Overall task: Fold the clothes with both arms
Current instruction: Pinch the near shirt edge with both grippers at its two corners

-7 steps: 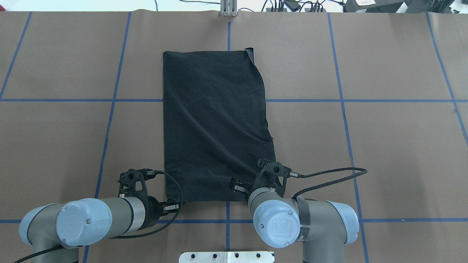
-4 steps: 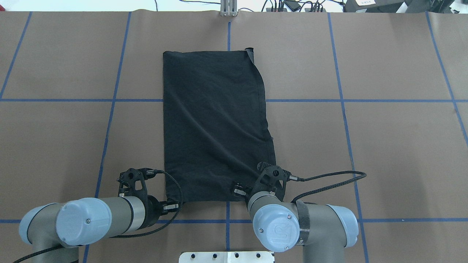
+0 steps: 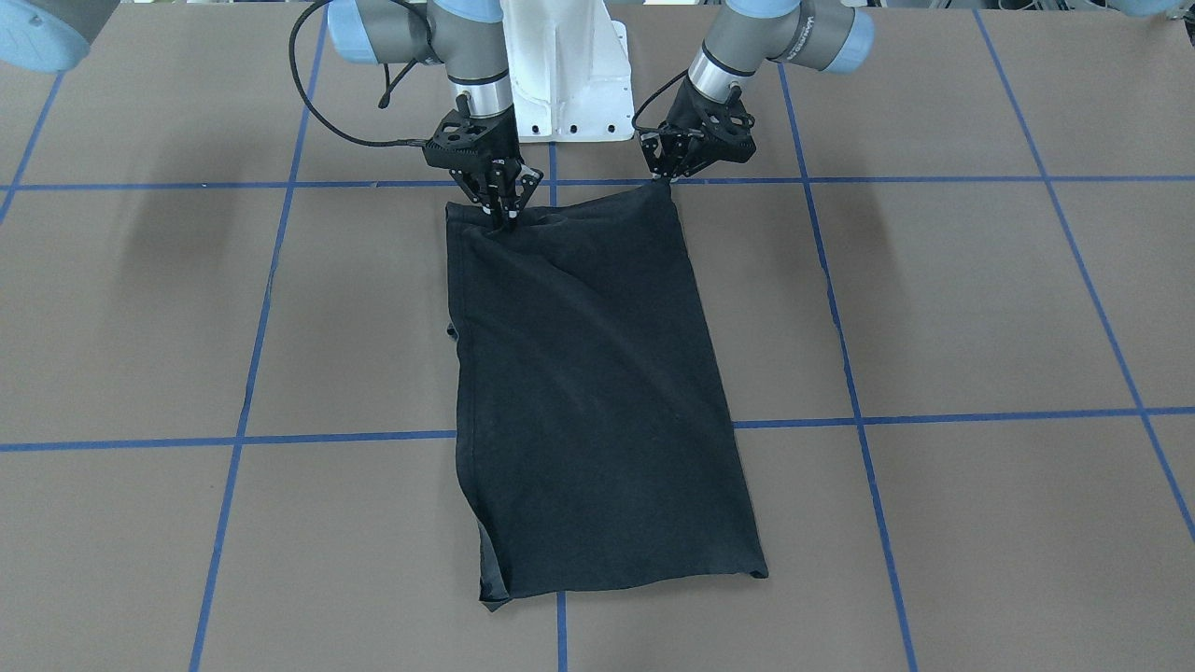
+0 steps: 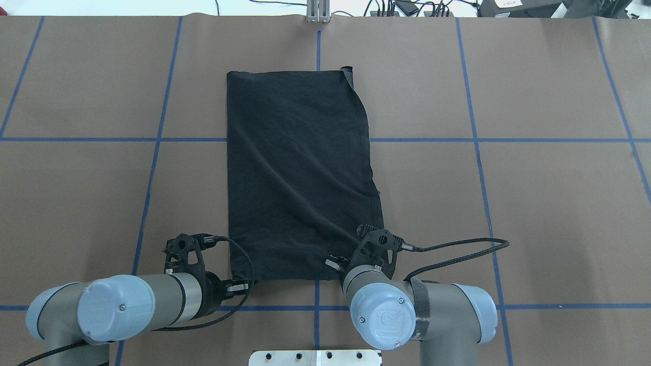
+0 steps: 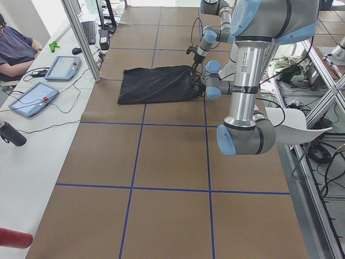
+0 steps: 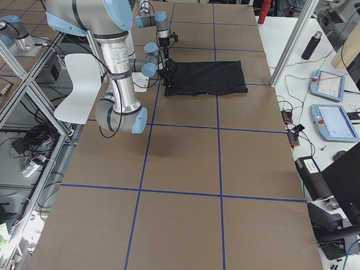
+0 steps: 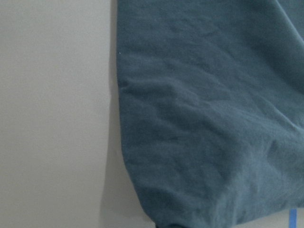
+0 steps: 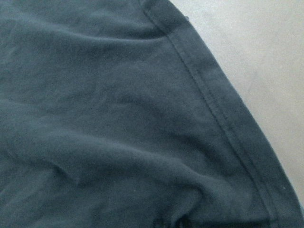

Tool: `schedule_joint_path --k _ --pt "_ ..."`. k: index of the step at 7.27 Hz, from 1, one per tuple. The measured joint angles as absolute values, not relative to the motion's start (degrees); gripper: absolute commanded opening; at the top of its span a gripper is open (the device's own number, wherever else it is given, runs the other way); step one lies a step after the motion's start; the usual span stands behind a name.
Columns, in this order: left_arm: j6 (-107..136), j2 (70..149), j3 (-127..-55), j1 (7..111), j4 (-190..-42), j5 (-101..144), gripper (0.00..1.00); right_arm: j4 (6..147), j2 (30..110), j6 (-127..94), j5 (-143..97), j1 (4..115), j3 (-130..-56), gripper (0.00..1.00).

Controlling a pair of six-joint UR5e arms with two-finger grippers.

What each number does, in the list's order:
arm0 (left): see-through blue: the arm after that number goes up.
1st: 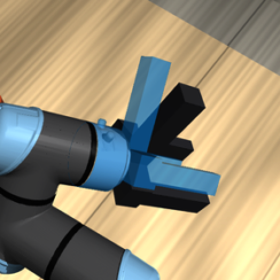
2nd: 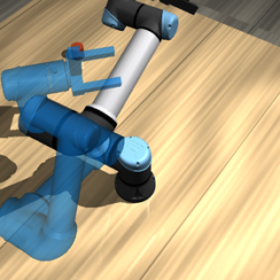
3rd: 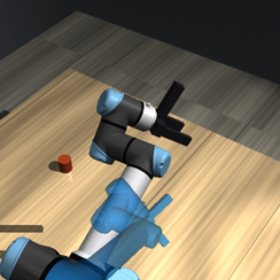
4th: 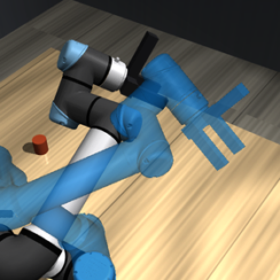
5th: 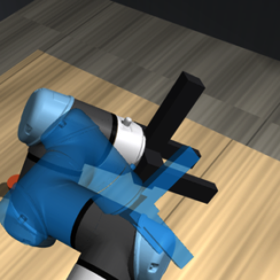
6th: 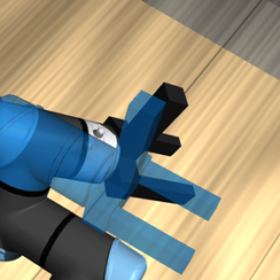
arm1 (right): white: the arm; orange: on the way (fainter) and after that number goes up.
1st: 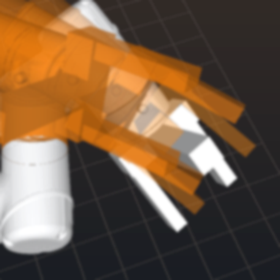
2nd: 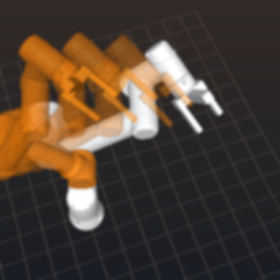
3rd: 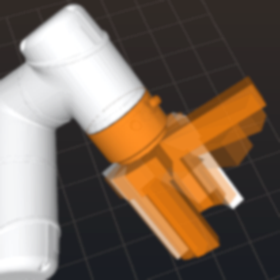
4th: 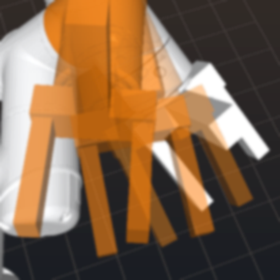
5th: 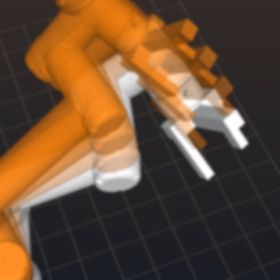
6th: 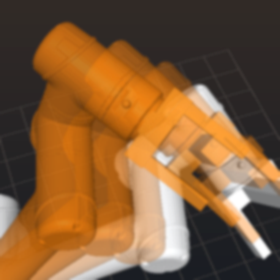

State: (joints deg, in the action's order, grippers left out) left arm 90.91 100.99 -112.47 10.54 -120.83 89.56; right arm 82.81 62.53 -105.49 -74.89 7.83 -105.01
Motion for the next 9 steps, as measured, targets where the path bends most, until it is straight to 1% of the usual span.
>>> schedule_joint_path --k 5,6,9 --pt "90.9 101.1 -112.6 10.6 -120.8 89.6 0.00 82.8 62.4 -104.9 -75.2 11.0 -106.2 0.00" --pt "90.9 101.1 -112.6 10.6 -120.9 89.6 0.00 82.9 62.5 -104.8 -75.4 11.5 -106.7 0.99" --pt "90.9 101.1 -112.6 10.7 -120.8 89.6 0.00 83.0 63.4 -100.7 -75.3 11.7 -106.7 1.00"
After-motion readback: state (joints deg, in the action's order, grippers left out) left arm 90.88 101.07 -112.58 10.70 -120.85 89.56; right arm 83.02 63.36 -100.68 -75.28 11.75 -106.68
